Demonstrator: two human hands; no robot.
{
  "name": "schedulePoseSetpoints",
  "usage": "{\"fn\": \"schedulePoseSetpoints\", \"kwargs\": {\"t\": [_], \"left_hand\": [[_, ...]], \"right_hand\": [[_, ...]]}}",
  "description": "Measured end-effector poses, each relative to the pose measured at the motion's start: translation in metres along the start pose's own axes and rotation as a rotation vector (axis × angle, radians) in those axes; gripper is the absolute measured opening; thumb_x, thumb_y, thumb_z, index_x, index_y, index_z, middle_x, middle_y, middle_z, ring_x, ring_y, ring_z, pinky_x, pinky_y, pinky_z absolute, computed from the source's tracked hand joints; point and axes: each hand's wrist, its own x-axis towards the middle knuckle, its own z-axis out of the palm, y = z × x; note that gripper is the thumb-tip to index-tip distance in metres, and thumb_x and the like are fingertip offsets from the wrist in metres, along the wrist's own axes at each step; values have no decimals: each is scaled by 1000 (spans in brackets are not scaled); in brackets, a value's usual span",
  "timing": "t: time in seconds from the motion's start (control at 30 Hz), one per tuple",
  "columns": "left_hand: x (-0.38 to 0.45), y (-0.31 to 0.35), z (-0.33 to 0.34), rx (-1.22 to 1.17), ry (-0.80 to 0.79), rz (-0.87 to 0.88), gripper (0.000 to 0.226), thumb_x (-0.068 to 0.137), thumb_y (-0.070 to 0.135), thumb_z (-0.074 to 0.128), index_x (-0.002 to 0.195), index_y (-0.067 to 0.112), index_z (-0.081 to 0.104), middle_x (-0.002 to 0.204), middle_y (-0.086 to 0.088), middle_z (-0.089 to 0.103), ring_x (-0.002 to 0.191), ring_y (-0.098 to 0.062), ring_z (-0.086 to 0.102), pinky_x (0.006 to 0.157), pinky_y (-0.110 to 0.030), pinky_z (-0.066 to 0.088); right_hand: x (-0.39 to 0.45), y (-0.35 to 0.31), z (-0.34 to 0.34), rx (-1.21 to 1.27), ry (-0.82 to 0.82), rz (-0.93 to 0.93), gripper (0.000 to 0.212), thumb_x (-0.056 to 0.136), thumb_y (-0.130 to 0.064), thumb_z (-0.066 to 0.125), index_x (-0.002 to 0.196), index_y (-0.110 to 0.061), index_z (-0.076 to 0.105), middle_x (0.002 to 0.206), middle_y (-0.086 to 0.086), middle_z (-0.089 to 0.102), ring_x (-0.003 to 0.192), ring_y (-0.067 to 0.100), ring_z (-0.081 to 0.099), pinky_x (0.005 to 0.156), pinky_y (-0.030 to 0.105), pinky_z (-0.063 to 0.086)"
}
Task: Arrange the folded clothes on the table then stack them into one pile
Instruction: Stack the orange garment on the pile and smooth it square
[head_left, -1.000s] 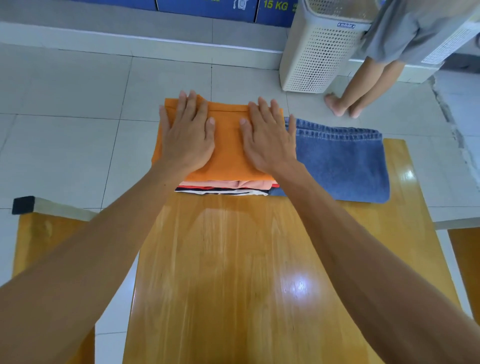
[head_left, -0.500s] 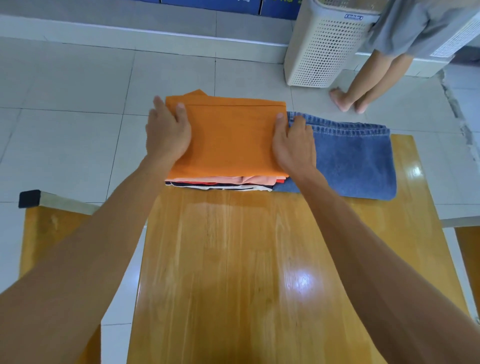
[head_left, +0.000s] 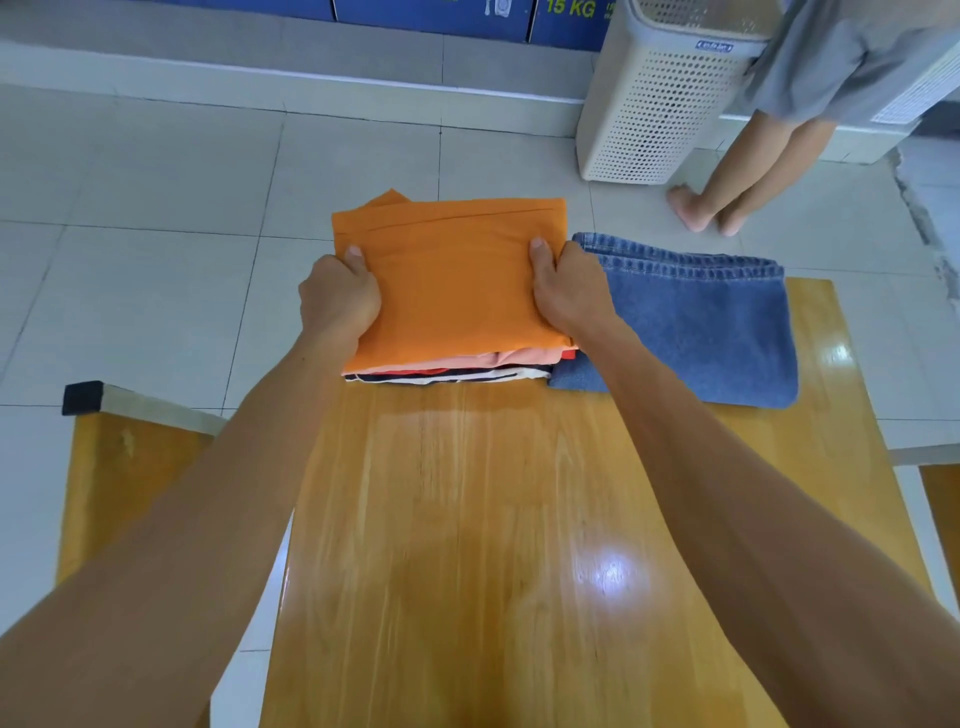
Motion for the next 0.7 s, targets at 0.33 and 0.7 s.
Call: {"fn": "schedulePoseSetpoints", "kwargs": {"t": [0.33, 0.7], "left_hand": [[-5, 22, 20, 554, 64, 787, 50, 104, 35, 21, 145, 14, 41, 156, -5, 35, 149, -23, 19, 118, -53, 13], [15, -5, 27, 517, 2, 824, 52, 106, 43, 17, 154, 26, 25, 160, 3, 24, 151, -17, 10, 120, -48, 5]], "right_hand": [[-9, -45, 26, -444, 106, -464, 53, 105, -43, 26, 156, -29, 31, 167, 0, 21, 155, 23, 12, 121, 49, 12], [-18, -16, 49, -448, 128, -292, 63, 100, -61, 13, 159, -38, 12, 168, -5, 11, 156, 20, 0, 121, 59, 0]]}}
